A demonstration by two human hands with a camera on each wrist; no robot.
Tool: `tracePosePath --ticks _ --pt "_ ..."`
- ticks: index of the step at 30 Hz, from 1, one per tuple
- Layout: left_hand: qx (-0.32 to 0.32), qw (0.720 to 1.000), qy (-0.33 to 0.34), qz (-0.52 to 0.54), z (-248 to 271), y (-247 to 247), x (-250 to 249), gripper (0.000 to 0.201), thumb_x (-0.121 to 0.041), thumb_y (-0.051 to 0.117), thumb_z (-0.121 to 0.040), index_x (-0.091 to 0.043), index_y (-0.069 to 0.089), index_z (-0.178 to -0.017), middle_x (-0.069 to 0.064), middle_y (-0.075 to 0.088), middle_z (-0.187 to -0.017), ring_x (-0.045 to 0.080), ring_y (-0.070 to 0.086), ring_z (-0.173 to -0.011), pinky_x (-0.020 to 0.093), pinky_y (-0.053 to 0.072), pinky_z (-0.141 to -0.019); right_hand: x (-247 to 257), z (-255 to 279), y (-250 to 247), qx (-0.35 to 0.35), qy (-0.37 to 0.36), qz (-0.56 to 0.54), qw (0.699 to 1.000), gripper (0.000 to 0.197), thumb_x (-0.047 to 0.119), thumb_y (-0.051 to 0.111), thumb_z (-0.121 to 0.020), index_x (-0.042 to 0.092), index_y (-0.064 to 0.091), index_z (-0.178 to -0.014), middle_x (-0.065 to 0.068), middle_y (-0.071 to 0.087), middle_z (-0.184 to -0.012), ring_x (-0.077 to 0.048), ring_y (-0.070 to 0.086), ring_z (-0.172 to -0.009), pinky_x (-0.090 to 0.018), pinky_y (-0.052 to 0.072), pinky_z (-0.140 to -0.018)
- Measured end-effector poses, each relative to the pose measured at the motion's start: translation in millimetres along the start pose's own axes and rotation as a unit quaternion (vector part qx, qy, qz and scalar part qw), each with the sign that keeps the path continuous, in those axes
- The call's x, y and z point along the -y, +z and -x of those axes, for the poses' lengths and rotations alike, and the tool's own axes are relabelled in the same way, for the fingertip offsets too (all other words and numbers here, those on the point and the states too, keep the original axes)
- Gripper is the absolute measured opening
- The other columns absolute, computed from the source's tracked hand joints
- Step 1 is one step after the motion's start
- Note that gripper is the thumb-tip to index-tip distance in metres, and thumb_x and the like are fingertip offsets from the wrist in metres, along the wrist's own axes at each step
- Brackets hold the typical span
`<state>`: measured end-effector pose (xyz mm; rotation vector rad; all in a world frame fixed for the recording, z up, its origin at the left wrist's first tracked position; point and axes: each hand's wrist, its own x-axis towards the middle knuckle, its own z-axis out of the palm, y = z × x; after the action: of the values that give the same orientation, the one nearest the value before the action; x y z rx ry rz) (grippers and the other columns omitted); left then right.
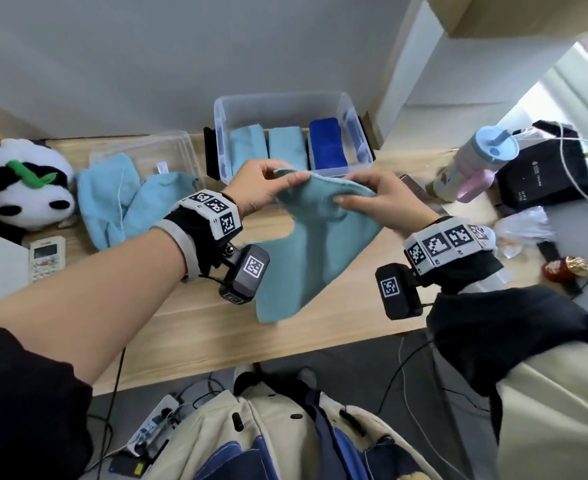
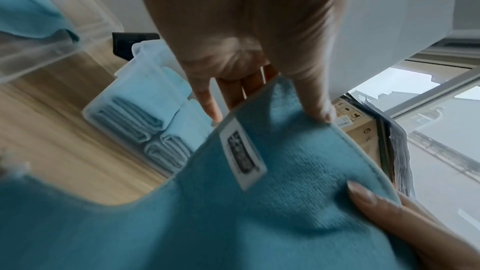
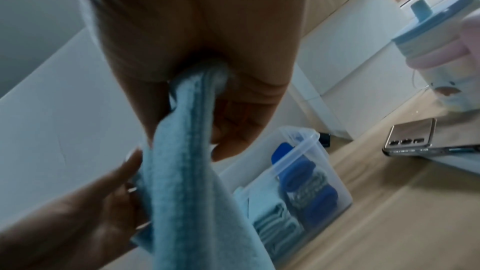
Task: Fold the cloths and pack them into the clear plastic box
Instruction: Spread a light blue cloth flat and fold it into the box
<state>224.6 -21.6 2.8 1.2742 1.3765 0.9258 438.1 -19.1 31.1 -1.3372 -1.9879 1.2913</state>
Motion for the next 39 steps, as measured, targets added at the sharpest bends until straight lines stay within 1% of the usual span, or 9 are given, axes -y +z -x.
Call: tracePosePath --ticks 3,8,12,19,25,28,31,35,39 --pt "-0.010 1.000 0.010 -0.001 0.1 -2.3 -2.0 0.006 -0.018 0.068 -0.083 -0.015 0.069 -0.077 -0.011 0.065 -0.062 0.001 0.055 -0.063 0.016 0.045 -0.065 -2.7 -2.2 -11.8 -0.068 0.033 -0.009 0.997 0.012 0.016 0.072 -0.080 0.009 0.066 -0.087 -0.010 0.063 -0.083 -0.011 0.055 -0.077 -0.021 0.043 -0.071" --pt "-0.083 0.994 0.057 0.035 -6.8 -11.7 -26.9 0.021 -0.009 0.060 -0.088 -0.002 0.065 -0.107 -0.025 0.064 -0.055 -0.012 0.057 -0.058 0.008 0.049 -0.065 1.9 -6.8 -34.5 -0.183 0.038 0.004 0.982 0.011 0.016 0.075 -0.076 0.019 0.065 -0.080 0.008 0.058 -0.068 0.009 0.050 -0.052 -0.009 0.041 -0.057" --pt "-0.091 0.987 0.090 0.102 -3.6 -22.7 -63.9 0.008 -0.013 0.058 -0.090 -0.013 0.066 -0.087 -0.020 0.067 -0.060 -0.005 0.059 -0.061 0.017 0.052 -0.070 25.0 -10.2 -49.2 -0.235 -0.045 -0.122 0.963 0.009 0.020 0.068 -0.073 0.024 0.061 -0.075 0.014 0.063 -0.066 -0.002 0.054 -0.065 -0.018 0.044 -0.065" --pt "-0.057 0.974 0.066 0.208 21.8 -33.7 -63.9 0.018 -0.020 0.056 -0.091 -0.015 0.062 -0.075 -0.004 0.058 -0.070 0.007 0.057 -0.062 0.024 0.052 -0.056 36.0 5.9 -38.6 -0.093 -0.075 -0.194 0.974 0.012 0.024 0.066 -0.081 0.021 0.056 -0.087 0.006 0.057 -0.082 -0.006 0.052 -0.079 -0.020 0.043 -0.075" --pt "-0.038 0.983 -0.087 0.157 49.5 -29.3 16.8 0.017 -0.020 0.055 -0.092 -0.016 0.065 -0.079 -0.010 0.068 -0.063 0.004 0.063 -0.059 0.018 0.051 -0.050 -12.7 19.3 11.6 0.045 0.096 -0.173 0.979 0.016 0.009 0.056 -0.090 0.003 0.055 -0.104 -0.008 0.062 -0.096 -0.011 0.062 -0.083 -0.020 0.053 -0.073" --pt "-0.017 0.982 -0.152 0.111 66.6 -21.1 64.3 0.014 -0.022 0.056 -0.091 -0.017 0.066 -0.082 -0.010 0.068 -0.060 0.000 0.062 -0.054 0.017 0.048 -0.051 -46.0 26.8 49.8 0.110 0.177 -0.171 0.963 0.004 0.007 0.055 -0.090 0.008 0.052 -0.093 -0.006 0.058 -0.087 -0.005 0.060 -0.069 -0.016 0.052 -0.060" --pt "0.009 0.975 -0.207 0.080 83.6 -14.6 104.8 0.014 -0.020 0.057 -0.091 -0.016 0.066 -0.081 -0.011 0.069 -0.058 -0.001 0.061 -0.051 0.013 0.048 -0.048 -73.4 39.2 82.5 0.164 0.261 -0.157 0.938 0.014 0.005 0.050 -0.093 0.003 0.051 -0.107 -0.008 0.059 -0.092 -0.008 0.060 -0.072 -0.015 0.054 -0.060" --pt "0.030 0.963 -0.267 0.028 101.0 -12.8 145.2 0.015 -0.022 0.055 -0.092 -0.018 0.065 -0.082 -0.014 0.067 -0.056 -0.004 0.061 -0.051 0.012 0.046 -0.047 -102.2 52.9 116.1 0.181 0.305 -0.114 0.928 0.007 0.011 0.053 -0.093 0.013 0.051 -0.086 -0.008 0.059 -0.088 -0.022 0.060 -0.081 -0.030 0.055 -0.073" --pt "0.041 0.950 -0.308 0.014 109.2 -12.6 173.7 0.025 -0.013 0.059 -0.089 -0.005 0.063 -0.112 0.005 0.069 -0.100 -0.003 0.064 -0.060 0.012 0.053 -0.064 -118.3 62.5 139.9 0.124 0.310 -0.123 0.934 0.007 0.012 0.054 -0.093 0.011 0.055 -0.086 -0.010 0.058 -0.086 -0.019 0.058 -0.073 -0.023 0.054 -0.061"
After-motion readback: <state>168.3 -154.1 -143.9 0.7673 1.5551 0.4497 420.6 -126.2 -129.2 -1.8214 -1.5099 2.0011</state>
